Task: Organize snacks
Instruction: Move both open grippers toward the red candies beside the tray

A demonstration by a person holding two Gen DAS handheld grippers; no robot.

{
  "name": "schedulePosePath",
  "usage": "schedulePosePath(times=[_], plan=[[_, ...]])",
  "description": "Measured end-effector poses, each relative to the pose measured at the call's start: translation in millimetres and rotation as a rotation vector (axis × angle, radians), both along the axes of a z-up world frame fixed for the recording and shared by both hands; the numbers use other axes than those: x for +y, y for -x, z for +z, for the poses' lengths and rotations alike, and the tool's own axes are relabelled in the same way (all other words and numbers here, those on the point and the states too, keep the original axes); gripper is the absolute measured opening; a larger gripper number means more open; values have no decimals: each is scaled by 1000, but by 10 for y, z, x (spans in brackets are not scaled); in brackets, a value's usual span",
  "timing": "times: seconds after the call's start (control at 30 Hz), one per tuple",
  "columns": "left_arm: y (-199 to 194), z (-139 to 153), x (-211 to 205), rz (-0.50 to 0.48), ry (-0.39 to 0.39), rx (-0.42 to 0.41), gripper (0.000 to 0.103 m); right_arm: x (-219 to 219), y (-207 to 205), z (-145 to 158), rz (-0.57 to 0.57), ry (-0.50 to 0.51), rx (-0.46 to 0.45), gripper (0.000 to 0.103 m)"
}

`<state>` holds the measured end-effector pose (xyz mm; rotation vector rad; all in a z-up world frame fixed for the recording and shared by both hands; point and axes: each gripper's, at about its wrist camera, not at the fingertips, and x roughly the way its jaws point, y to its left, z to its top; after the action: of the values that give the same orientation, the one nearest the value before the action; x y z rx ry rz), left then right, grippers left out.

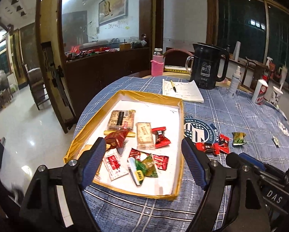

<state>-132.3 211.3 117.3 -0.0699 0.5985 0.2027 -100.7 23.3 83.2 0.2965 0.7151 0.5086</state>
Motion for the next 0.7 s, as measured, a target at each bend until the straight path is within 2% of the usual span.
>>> schedulePosePath(times=[0.47,0.57,0.7], plan=[[-92,24,-542,-60,-93,38,81,-615,33,-56,-99,-82,13,49],[-140,9,-585,-73,-89,53,81,-769,15,-93,-124,-100,24,49],[-190,-4,-522,-63,-46,67,81,-1014,-14,-124,-172,-97,28,49]])
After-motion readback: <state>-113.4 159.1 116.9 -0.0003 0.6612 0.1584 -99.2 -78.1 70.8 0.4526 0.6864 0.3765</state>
